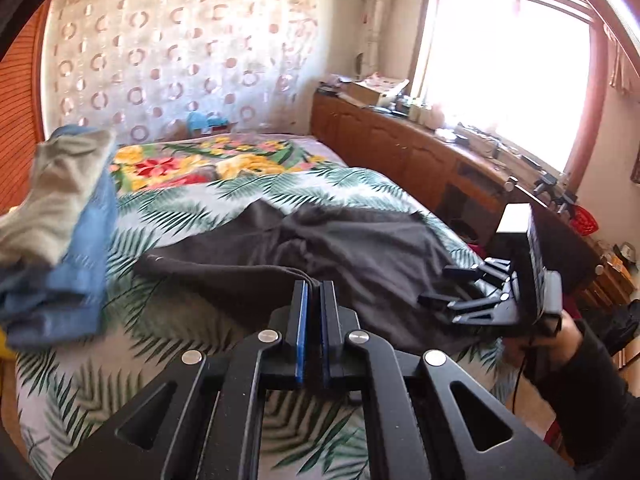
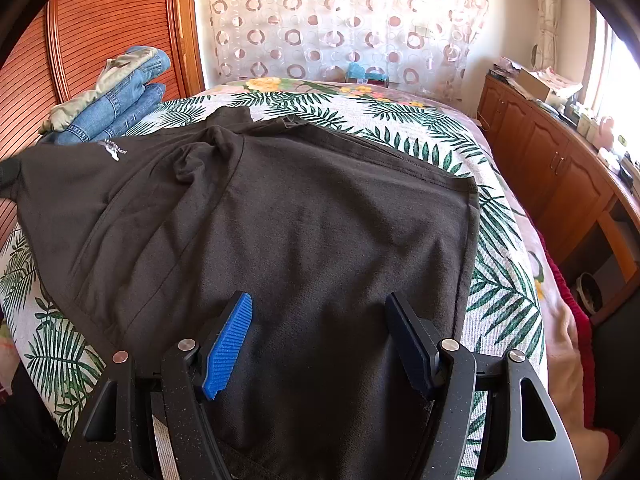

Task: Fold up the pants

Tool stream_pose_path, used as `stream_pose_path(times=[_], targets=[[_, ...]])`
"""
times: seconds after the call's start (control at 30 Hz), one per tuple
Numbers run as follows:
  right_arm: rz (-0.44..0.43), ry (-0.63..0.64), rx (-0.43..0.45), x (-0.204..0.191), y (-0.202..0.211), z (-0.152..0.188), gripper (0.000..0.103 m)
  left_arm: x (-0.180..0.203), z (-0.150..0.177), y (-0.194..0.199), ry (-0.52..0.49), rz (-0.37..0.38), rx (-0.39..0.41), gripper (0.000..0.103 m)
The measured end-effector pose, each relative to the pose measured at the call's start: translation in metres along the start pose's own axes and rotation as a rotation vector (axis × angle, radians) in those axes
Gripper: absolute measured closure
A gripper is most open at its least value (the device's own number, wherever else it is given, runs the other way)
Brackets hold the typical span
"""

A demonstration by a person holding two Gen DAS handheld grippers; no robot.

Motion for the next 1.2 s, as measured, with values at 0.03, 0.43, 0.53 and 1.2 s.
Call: stream_pose_path(times=[0.03,0.43,0.53,1.2], targets=[[0.0,0.0,0.0,0.0,0.0,0.0,0.032,0.003,-0.002,-0.003,-0.004,0.006,0.0,0.096],[0.009,-0.007,0.004,0.002,0.0,-0.002,0.032,0.037,-0.011,-0.05,-0.033,0.071,-0.05,0.096],[0.011,-0.01,0.006,0.002,0.001,-0.001,0.032,0.039,-0.002,-0.059,-0.041,0.067,-0.076,0.096],[0.016,-0.012,0.011,0.001,-0.001,0.0,0.032,0.003,0.017,-0.031,0.006,-0.012,-0.064,0.022]])
Point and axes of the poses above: each gripper's, at about its wrist camera, not at the fingertips, and y roughly against the way its jaws point, x to its right, z to its underside, the point moved 8 cm from there along -y, roughly the way its jaws point, and after that the axes turned 13 degrees about x, right-handed, at the moved point
